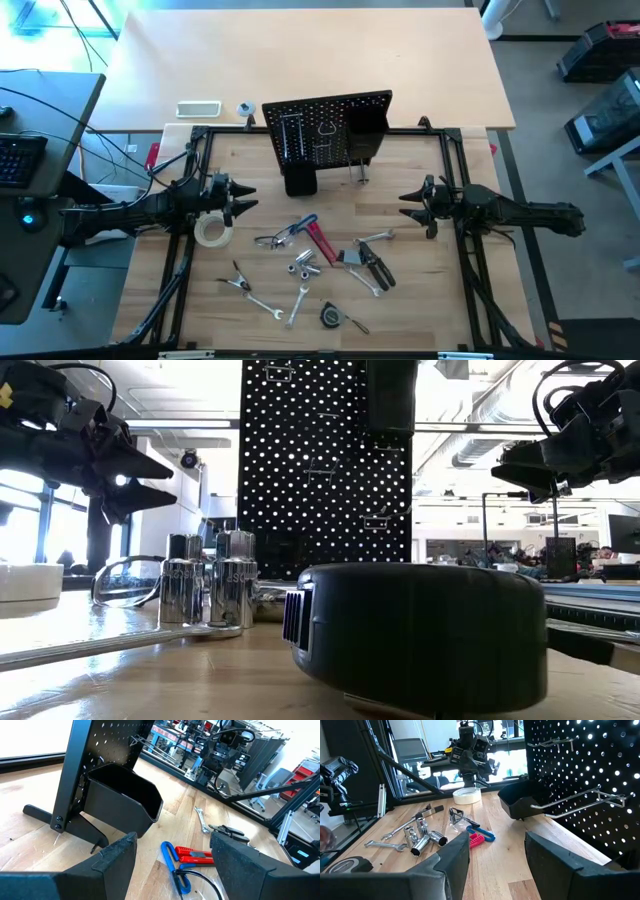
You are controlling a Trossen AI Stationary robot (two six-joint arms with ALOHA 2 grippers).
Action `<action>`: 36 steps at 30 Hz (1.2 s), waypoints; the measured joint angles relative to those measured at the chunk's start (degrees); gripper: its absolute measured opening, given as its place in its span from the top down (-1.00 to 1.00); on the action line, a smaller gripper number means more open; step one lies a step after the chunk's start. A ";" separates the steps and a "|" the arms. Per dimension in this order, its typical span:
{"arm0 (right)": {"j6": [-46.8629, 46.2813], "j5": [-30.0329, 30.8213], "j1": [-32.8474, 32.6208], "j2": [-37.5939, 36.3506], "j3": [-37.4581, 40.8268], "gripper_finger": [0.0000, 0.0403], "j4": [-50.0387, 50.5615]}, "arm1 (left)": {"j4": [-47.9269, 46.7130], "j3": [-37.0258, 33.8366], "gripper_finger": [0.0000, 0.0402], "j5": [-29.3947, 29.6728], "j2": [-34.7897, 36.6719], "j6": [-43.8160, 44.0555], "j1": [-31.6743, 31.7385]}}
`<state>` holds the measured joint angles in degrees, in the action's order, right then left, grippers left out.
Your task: Hang tools onto peg board
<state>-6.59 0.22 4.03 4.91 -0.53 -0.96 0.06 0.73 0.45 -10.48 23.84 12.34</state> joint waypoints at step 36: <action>5.12 0.82 0.11 0.00 0.00 0.08 -0.10 | 1.24 0.02 -0.22 0.02 0.00 -1.91 0.00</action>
<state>-1.47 1.04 4.14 4.91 -0.53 -1.06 1.30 0.75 0.47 -10.48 21.93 12.34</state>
